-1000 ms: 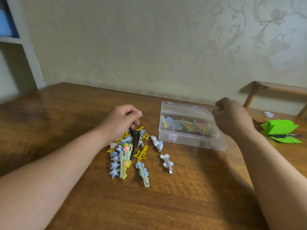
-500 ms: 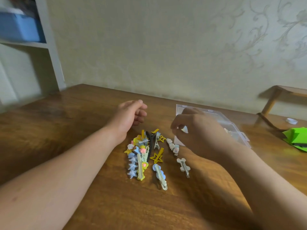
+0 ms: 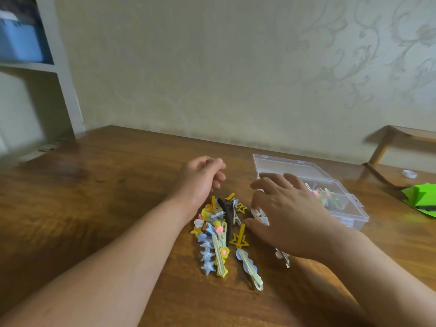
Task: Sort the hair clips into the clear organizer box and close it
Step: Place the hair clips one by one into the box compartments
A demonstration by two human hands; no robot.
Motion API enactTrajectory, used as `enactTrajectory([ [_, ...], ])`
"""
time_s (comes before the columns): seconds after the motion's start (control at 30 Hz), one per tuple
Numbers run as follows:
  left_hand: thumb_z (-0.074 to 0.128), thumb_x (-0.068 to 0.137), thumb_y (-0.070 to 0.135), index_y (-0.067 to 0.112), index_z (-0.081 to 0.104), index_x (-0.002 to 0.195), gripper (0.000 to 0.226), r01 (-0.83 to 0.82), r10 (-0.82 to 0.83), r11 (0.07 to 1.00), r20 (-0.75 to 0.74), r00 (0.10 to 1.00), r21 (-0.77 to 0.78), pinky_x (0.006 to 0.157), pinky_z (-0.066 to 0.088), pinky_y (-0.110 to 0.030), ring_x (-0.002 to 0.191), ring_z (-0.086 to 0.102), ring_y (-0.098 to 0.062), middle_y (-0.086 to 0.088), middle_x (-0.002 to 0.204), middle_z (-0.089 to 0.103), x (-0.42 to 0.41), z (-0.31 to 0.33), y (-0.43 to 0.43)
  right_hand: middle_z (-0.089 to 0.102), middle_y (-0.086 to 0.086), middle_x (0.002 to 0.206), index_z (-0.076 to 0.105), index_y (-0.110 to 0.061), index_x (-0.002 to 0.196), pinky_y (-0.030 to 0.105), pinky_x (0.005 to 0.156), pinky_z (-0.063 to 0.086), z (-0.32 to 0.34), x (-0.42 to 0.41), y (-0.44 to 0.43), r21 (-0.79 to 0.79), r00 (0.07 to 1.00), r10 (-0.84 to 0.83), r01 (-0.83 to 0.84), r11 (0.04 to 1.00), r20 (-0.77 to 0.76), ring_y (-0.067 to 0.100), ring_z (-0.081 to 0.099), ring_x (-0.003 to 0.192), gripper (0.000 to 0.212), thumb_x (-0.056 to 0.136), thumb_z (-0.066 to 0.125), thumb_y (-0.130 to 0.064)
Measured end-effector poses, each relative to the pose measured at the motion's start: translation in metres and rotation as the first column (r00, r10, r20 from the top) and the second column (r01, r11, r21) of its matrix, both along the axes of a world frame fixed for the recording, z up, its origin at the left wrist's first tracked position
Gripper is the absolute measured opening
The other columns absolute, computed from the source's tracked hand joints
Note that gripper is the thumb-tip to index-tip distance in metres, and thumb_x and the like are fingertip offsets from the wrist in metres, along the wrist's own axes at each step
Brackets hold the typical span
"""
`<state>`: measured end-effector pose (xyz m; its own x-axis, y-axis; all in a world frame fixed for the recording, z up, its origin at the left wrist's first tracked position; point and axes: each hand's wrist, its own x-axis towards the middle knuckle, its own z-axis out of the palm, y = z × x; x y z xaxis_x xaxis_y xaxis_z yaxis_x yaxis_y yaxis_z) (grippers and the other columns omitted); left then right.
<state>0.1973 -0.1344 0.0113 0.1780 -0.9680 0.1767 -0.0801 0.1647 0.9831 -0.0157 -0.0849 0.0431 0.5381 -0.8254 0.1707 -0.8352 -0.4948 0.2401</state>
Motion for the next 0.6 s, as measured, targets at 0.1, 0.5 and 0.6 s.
enactTrajectory([
  [0.1, 0.059, 0.105, 0.03, 0.015, 0.076, 0.102, 0.024, 0.005, -0.005, 1.0, 0.022, 1.0, 0.0, 0.07, 0.05, -0.032, 0.071, 0.064, -0.014, -0.001, 0.083, 0.075, -0.001, 0.0, 0.004, 0.052, -0.013, 0.148, 0.068, -0.036, 0.122, 0.045, 0.126, 0.023, -0.001, 0.002, 0.0, 0.009, 1.0, -0.014, 0.014, 1.0, 0.017, 0.013, 0.034, 0.148, 0.064, 0.097, 0.024, -0.074],
  [0.5, 0.06, 0.105, 0.033, 0.016, 0.078, 0.101, 0.025, 0.004, -0.004, 1.0, 0.103, 0.995, 0.007, 0.076, 0.053, -0.035, 0.076, 0.068, -0.016, -0.004, 0.088, 0.076, -0.004, -0.001, 0.004, 0.061, -0.005, 0.121, 0.064, -0.028, 0.117, 0.051, 0.116, 0.032, -0.009, 0.021, -0.024, 0.03, 0.998, 0.059, -0.06, 0.998, 0.024, 0.023, 0.049, 0.128, 0.025, 0.105, 0.044, -0.038],
  [0.6, 0.061, 0.105, 0.031, 0.014, 0.078, 0.101, 0.024, -0.01, 0.011, 1.0, 0.116, 0.993, -0.007, 0.069, 0.051, -0.028, 0.072, 0.066, -0.014, -0.005, 0.086, 0.076, -0.005, 0.0, 0.002, 0.06, 0.001, 0.119, 0.062, -0.023, 0.115, 0.051, 0.113, 0.033, -0.01, 0.021, -0.025, 0.032, 0.998, 0.054, -0.055, 0.998, 0.031, 0.027, 0.05, 0.123, 0.025, 0.103, 0.046, -0.039],
])
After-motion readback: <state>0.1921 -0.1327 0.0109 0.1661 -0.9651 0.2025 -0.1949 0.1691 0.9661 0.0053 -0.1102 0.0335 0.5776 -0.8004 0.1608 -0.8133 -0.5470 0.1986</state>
